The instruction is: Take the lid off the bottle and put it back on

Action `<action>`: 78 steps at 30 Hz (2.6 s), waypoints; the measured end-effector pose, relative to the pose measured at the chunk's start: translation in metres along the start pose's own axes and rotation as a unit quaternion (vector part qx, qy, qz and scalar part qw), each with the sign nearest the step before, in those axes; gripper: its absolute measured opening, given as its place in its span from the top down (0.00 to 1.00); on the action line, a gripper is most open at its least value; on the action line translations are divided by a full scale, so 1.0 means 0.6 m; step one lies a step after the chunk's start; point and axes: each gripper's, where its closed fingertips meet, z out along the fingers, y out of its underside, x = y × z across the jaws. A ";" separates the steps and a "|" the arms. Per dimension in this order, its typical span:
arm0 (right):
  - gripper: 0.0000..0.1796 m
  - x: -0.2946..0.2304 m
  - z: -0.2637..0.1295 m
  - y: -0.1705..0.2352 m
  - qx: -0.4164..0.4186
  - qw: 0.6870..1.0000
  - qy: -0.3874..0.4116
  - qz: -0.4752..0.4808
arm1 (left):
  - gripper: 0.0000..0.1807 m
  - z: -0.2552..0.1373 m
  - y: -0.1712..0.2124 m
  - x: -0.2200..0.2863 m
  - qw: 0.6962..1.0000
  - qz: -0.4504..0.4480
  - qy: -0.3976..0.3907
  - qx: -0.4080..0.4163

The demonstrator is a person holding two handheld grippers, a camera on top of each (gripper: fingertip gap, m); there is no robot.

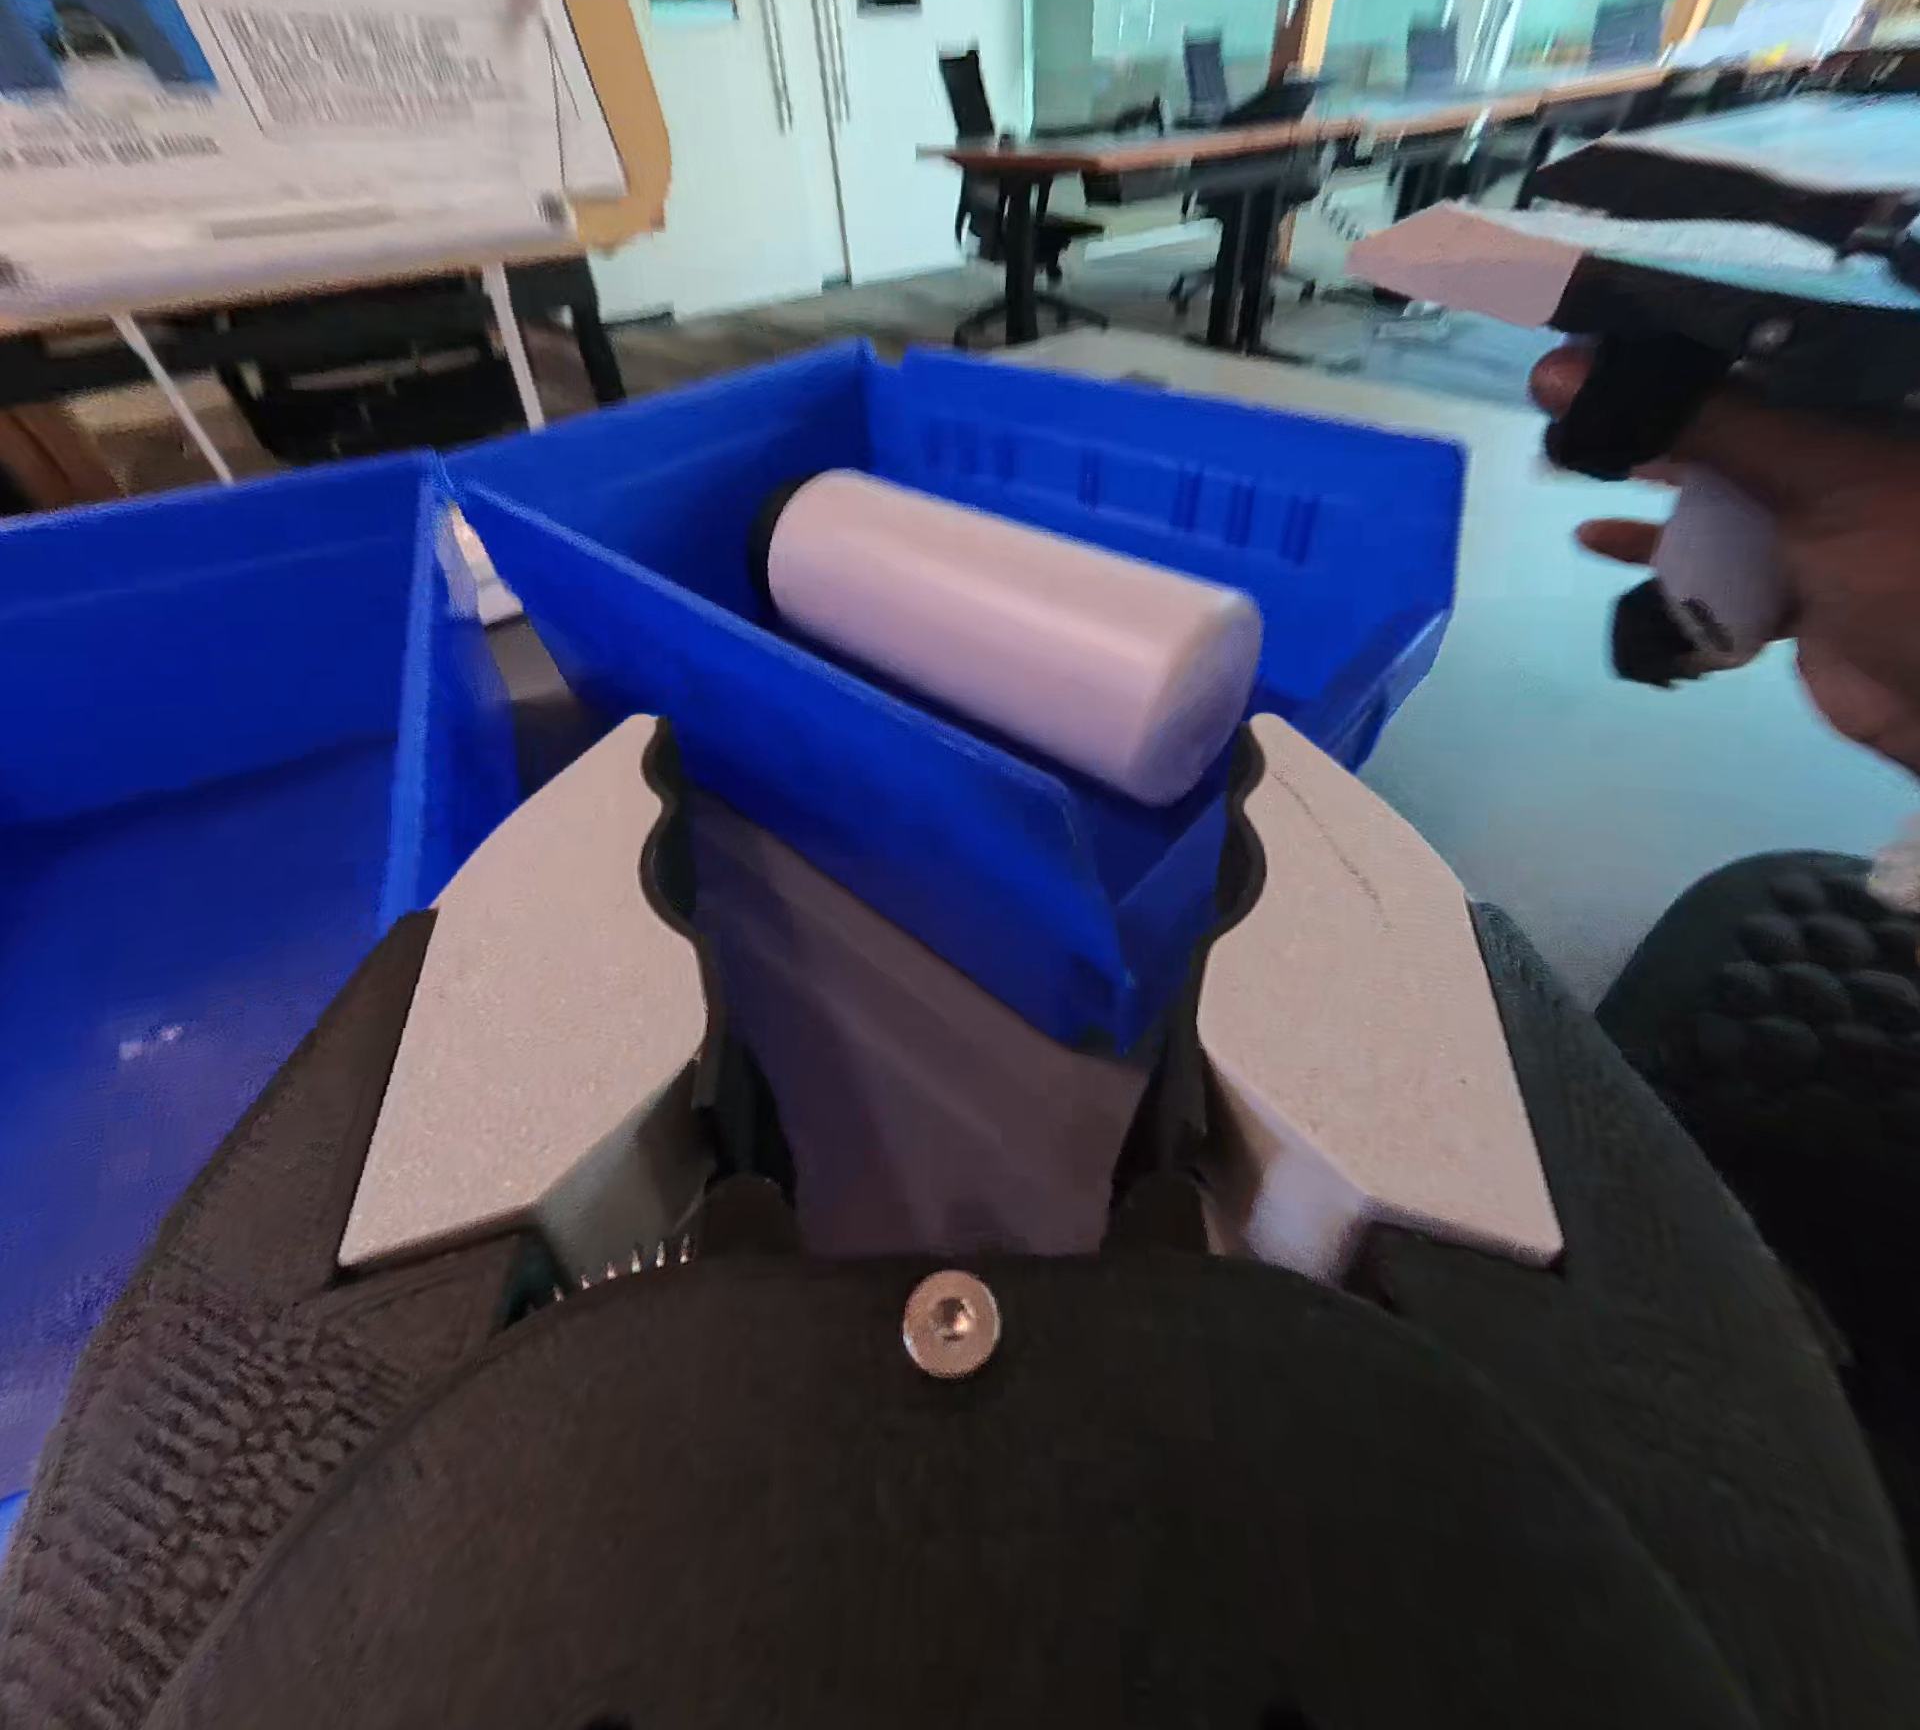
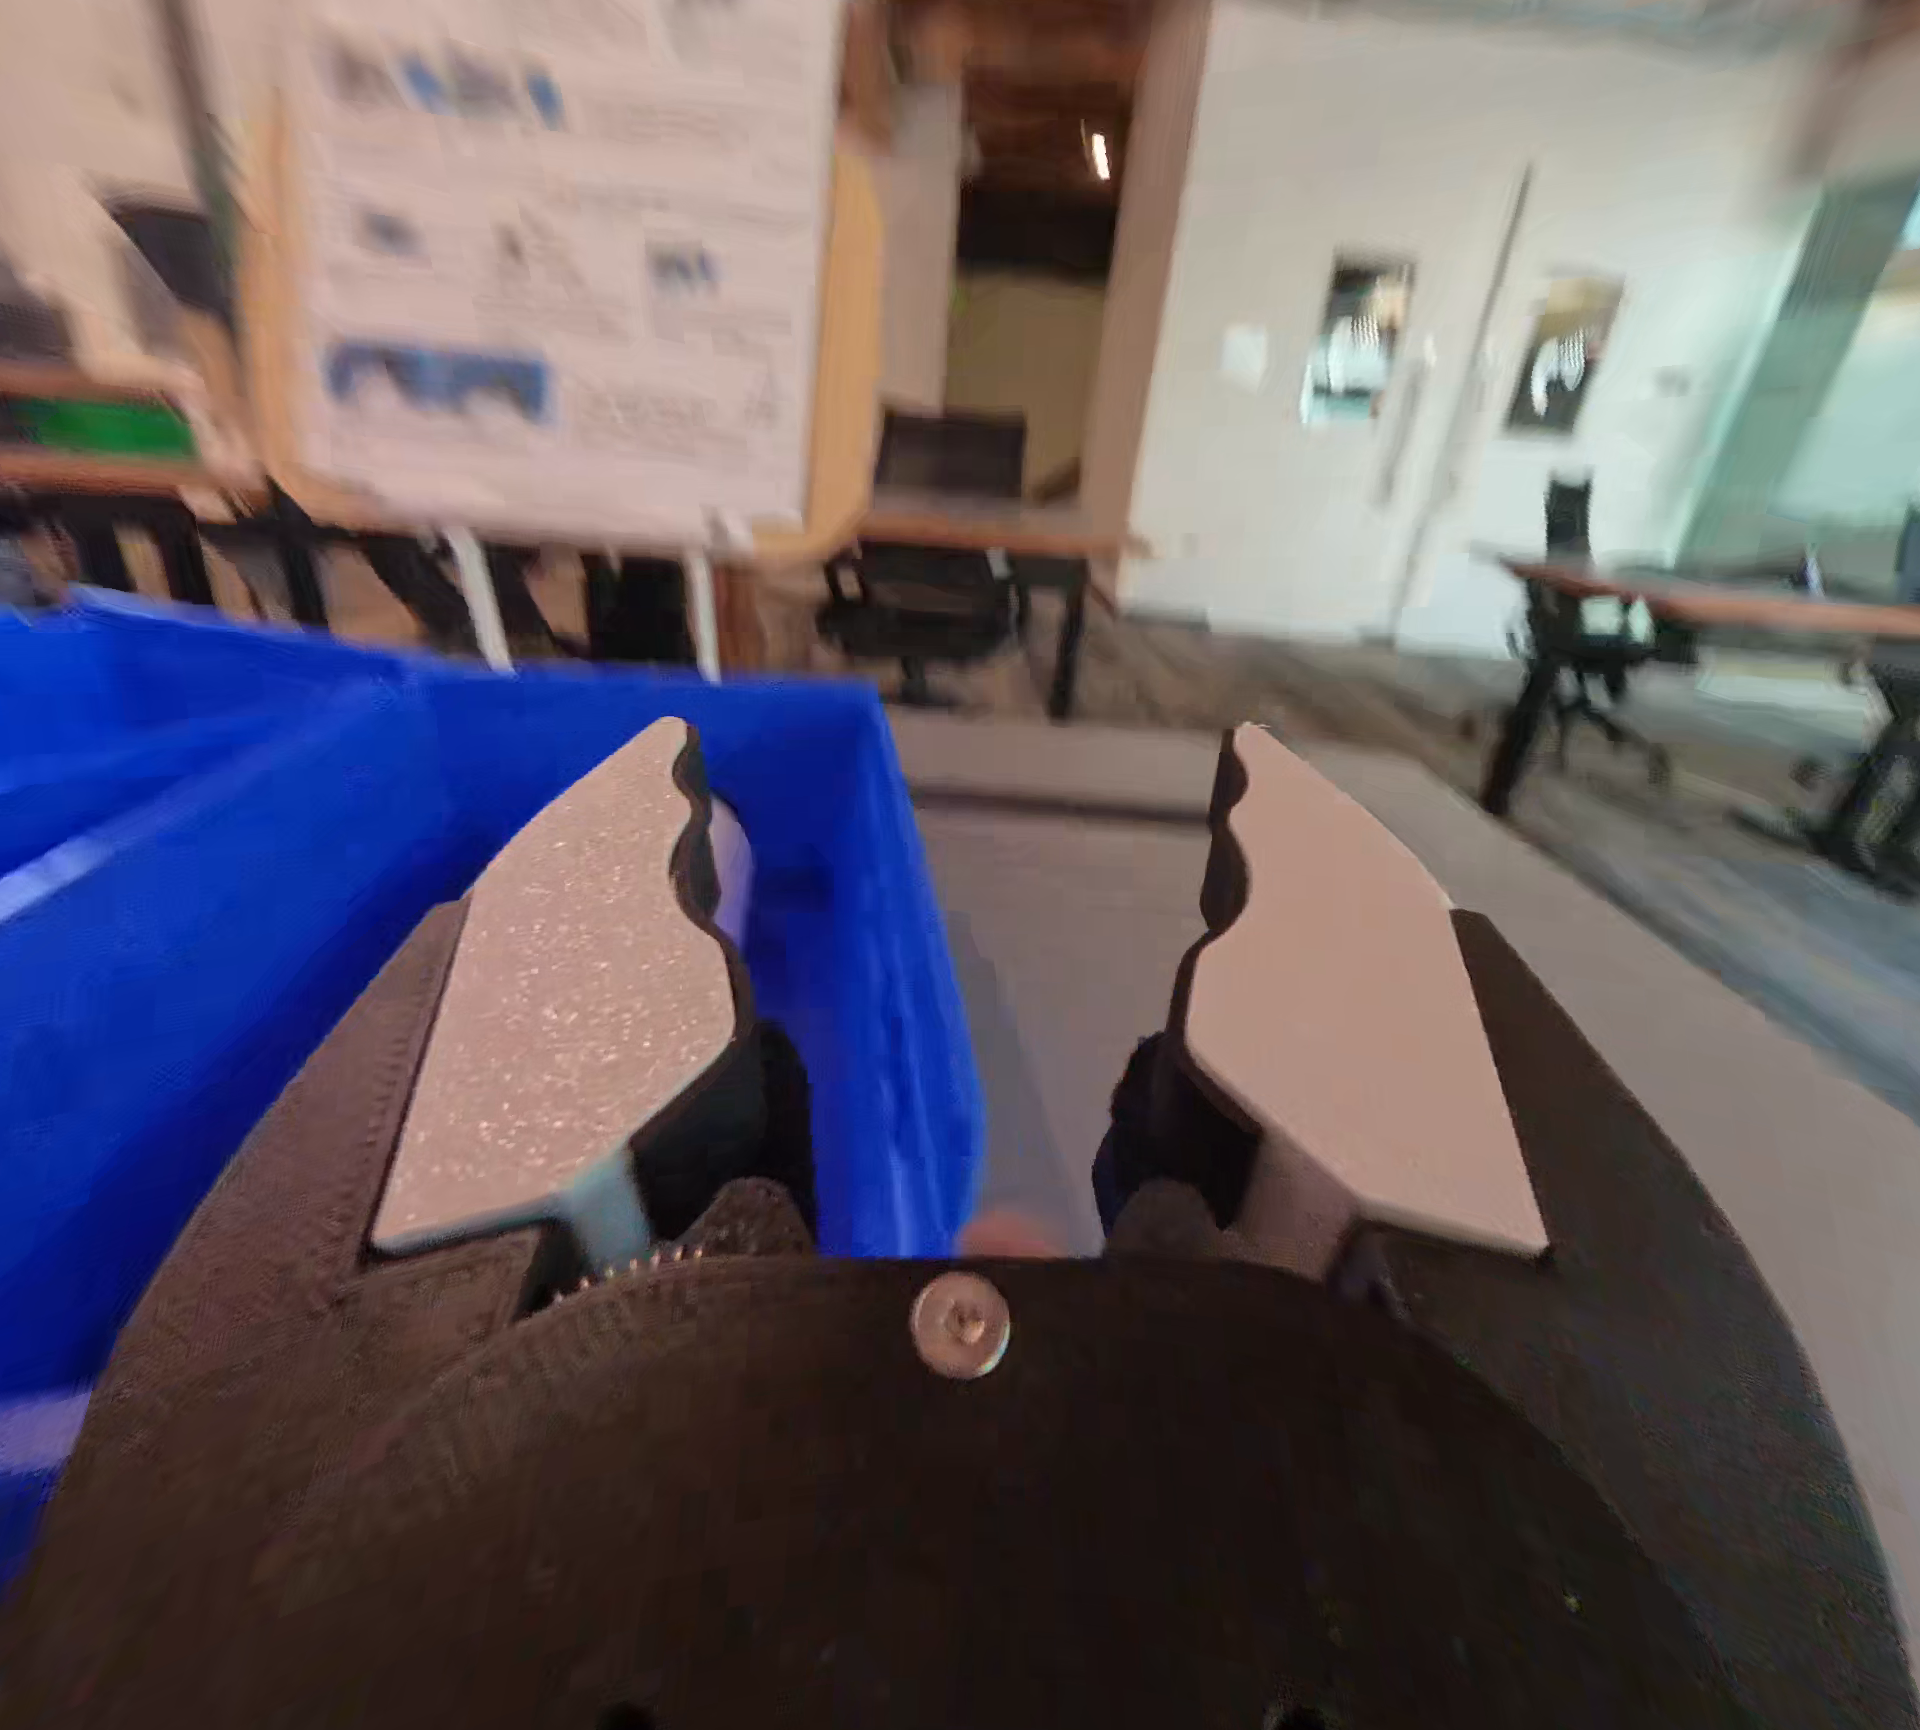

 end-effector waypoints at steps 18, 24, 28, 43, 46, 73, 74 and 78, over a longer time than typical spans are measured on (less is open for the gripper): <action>0.95 -0.025 -0.012 0.088 -0.206 0.970 -0.050 -0.115 | 0.88 0.054 0.018 -0.034 0.982 0.113 -0.098 -0.117; 0.96 -0.050 -0.012 -0.052 -0.147 0.981 -0.042 -0.119 | 0.87 0.003 -0.102 -0.063 0.983 0.130 -0.106 -0.070; 0.95 -0.127 0.015 -0.117 -0.117 0.979 -0.074 -0.149 | 0.87 -0.065 -0.142 -0.125 0.979 0.120 -0.155 -0.055; 0.93 -0.707 0.000 -0.141 -0.041 0.910 -0.413 -0.012 | 0.87 -0.537 -0.089 -0.399 0.881 0.132 -0.430 -0.146; 0.92 -0.793 -0.034 -0.114 -0.041 0.897 -0.440 0.019 | 0.87 -0.605 -0.052 -0.432 0.866 0.137 -0.448 -0.173; 0.49 -0.730 -0.081 -0.045 -0.068 0.890 -0.427 -0.143 | 0.40 -0.643 0.112 -0.509 0.859 0.053 -0.462 -0.212; 0.49 -0.692 -0.060 -0.051 -0.061 0.905 -0.390 -0.157 | 0.37 -0.650 0.097 -0.510 0.851 0.065 -0.476 -0.210; 0.42 -0.564 0.003 0.025 -0.167 0.921 -0.299 -0.187 | 0.36 -0.625 0.021 -0.483 0.861 0.093 -0.479 -0.143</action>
